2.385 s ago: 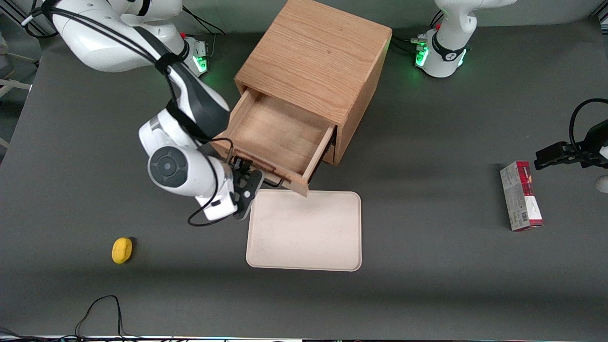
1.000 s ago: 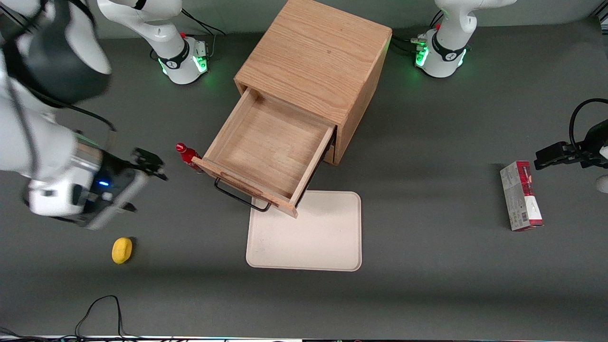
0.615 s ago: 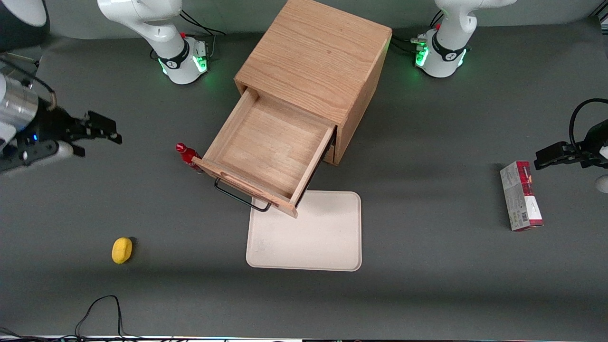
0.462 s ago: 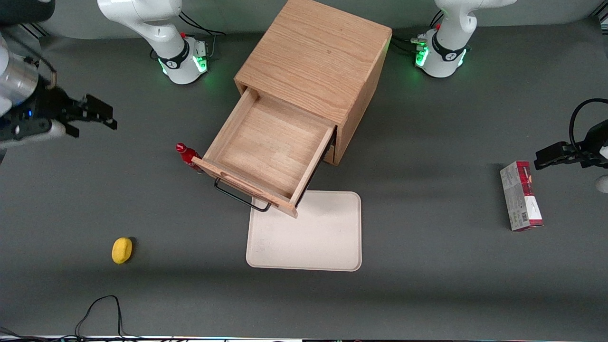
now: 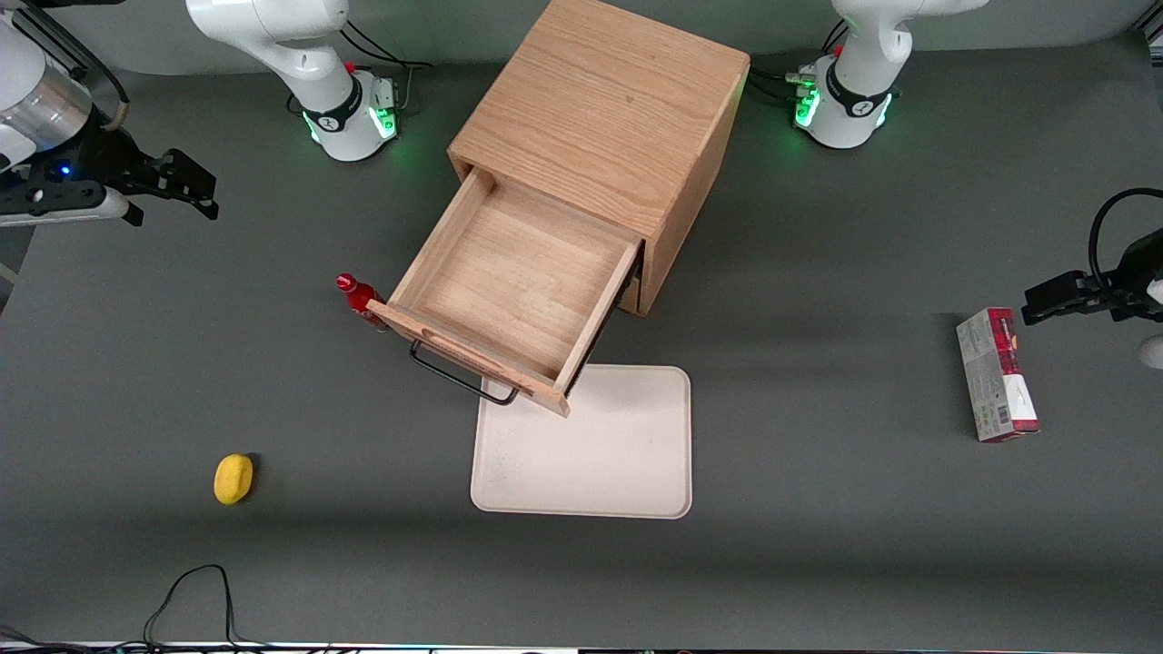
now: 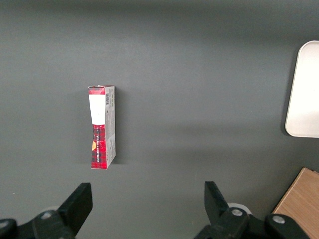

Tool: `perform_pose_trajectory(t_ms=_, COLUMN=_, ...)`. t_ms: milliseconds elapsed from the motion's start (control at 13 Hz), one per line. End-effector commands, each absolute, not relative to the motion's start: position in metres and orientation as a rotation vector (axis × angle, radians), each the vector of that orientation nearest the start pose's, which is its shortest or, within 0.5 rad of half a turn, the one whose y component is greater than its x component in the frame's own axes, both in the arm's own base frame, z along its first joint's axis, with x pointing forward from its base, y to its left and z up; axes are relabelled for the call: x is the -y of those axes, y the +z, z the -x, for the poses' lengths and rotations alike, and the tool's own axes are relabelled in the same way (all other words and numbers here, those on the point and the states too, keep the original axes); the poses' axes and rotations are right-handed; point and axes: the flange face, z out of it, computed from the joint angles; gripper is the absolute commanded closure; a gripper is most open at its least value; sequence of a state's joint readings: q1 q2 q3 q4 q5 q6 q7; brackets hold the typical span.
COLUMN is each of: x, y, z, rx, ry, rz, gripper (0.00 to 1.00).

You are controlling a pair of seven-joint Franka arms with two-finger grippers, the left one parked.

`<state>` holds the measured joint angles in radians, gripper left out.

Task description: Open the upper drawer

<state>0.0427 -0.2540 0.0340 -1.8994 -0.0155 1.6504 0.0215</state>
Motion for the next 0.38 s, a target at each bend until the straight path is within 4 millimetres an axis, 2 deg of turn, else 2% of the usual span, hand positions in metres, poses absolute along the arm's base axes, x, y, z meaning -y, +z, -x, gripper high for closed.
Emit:
perform_pose_trajectory(t_ms=0, x=-0.0419, y=0.6073, z=-0.4835, rx=0.060, ry=-0.018, rz=3.171, gripper=0.00)
perform_pose_trajectory(t_ms=308, x=-0.0394, y=0.6135, z=-0.4874, rx=0.039, ry=0.008, rz=3.157, gripper=0.00)
